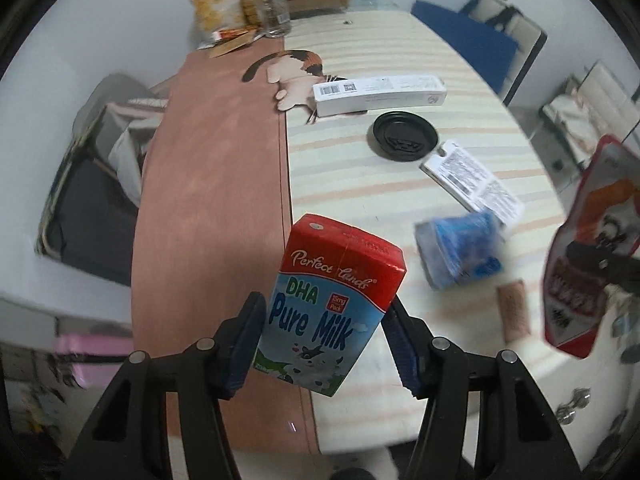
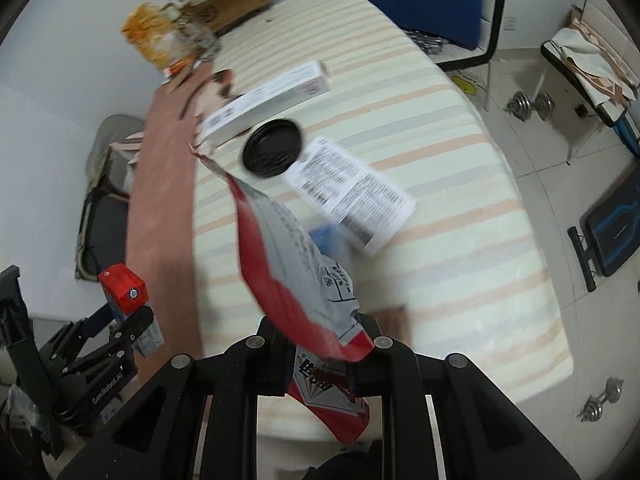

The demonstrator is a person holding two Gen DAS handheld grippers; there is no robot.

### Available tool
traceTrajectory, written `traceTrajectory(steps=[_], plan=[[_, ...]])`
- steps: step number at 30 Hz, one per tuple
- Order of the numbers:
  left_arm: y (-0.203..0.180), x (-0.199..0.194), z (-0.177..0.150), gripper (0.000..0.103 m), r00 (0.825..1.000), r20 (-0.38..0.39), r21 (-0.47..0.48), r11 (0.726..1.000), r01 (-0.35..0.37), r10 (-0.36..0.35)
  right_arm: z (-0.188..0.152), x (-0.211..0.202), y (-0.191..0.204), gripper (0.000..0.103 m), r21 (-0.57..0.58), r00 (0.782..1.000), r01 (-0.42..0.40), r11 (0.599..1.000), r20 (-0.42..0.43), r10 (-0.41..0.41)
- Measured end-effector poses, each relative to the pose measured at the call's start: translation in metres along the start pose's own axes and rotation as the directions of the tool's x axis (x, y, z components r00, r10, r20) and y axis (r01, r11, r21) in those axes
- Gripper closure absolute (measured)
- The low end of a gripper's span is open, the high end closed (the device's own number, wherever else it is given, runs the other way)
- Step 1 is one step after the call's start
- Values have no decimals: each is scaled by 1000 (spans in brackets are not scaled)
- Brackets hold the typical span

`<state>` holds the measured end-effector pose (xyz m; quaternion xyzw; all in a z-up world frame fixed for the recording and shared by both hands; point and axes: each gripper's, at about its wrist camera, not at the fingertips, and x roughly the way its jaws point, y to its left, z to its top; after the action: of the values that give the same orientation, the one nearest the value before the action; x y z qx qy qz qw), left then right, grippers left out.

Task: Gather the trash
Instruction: 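Grasp the red-white snack bag with the right tool while the left tool grasps the Pure Milk carton, then carry both items over the bin and open both tools to drop them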

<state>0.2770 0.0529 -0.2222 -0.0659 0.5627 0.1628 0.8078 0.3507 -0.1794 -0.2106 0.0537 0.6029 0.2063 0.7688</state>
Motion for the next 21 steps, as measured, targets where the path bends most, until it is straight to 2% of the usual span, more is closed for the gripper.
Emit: traceTrajectory(steps=[4,11,13,17,19,21], plan=[[11,-23,-43,47,995,11,-64,993,97,-96,-50,-18,15,83,-13,1000,-16,1000,10,16],[29,-30,-143,47,969,-35,-118,964,239,-245,-180,-23,19,83,22,999,15,1000,-31,-14],[33,-18,-173,47,959,-75,-133,956,261,-273,-217,-12,14,83,41,997,35,999,-64,-32],[37,27,-222,47,932,-185,-183,943,280,-312,-287,38,-4,83,94,985,63,994,-163,-47],[39,59,-244,47,909,-240,-223,930,291,-342,-313,69,-15,83,128,977,68,989,-210,-40],[40,94,-263,47,894,-283,-254,926,279,-347,-333,99,-24,83,146,968,77,986,-247,-39]])
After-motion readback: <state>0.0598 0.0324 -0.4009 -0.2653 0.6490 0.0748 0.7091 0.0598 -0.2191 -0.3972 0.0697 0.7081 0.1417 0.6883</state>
